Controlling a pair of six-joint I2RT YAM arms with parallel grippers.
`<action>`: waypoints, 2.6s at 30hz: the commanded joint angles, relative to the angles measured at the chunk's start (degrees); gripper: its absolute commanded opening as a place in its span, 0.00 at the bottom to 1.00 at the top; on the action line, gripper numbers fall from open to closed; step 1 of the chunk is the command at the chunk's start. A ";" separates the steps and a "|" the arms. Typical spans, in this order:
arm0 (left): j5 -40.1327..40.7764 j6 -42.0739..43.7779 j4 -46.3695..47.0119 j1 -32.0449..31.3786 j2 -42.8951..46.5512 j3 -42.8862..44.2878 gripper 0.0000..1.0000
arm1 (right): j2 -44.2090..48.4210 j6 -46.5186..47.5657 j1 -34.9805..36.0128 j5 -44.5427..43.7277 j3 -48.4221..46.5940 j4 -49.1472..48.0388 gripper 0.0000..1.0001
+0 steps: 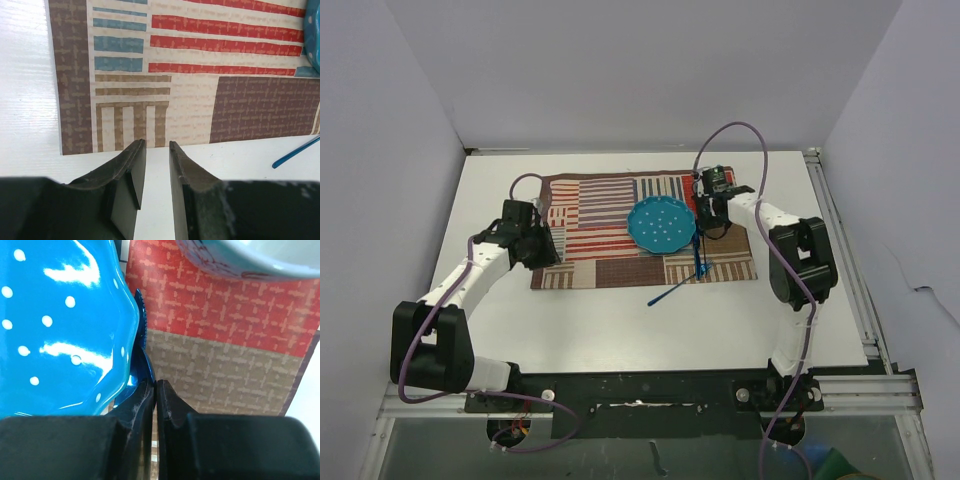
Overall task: Set the dinner table for one person
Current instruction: Place the spoon on the napkin.
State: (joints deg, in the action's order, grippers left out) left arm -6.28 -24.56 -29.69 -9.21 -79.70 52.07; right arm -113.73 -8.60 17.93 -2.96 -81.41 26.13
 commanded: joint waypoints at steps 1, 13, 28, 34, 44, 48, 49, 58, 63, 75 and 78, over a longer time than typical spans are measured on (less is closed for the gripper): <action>-0.76 1.09 2.69 -0.34 0.95 0.22 0.25 | 0.34 0.46 -0.32 0.76 -2.06 -2.70 0.00; -0.08 1.27 2.21 -1.15 0.69 0.16 0.25 | -4.44 0.40 -1.21 -0.54 -6.62 -4.81 0.00; -0.17 1.35 2.27 -1.32 1.04 0.24 0.25 | -6.73 0.37 -1.15 1.02 -7.69 -1.32 0.31; -0.09 1.33 2.27 -1.33 1.17 0.23 0.25 | -3.67 -0.23 -1.12 0.95 -3.88 -2.69 0.70; 0.24 1.35 2.20 -1.33 0.96 0.31 0.25 | 5.78 -1.69 1.25 2.30 -1.71 -0.07 0.70; 0.32 1.27 2.18 -1.31 0.86 0.40 0.25 | 9.91 -1.53 3.95 0.59 -0.73 1.28 0.70; 0.35 1.27 2.19 -1.29 0.86 0.33 0.25 | 10.54 -1.52 4.69 0.20 -0.72 2.04 0.70; -0.92 1.71 2.52 -1.46 0.78 0.26 0.25 | 19.85 -5.42 8.65 -3.34 8.46 4.80 0.69; -8.41 2.89 4.83 -6.75 -0.39 0.90 0.25 | 26.05 -7.09 8.82 -4.38 16.67 4.06 0.69; 5.98 -0.97 5.94 -32.08 -13.54 9.11 0.26 | 31.27 -8.51 8.64 -4.02 21.02 2.43 0.69; 6.63 0.20 6.84 -34.24 -17.74 10.81 0.27 | 32.74 -8.08 7.89 -3.46 20.94 2.56 0.70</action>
State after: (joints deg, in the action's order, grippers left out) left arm -3.81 -24.84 -25.71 -41.56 -93.73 59.27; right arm -84.77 -16.60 26.59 -6.39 -60.31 30.98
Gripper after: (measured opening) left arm 0.259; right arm 0.695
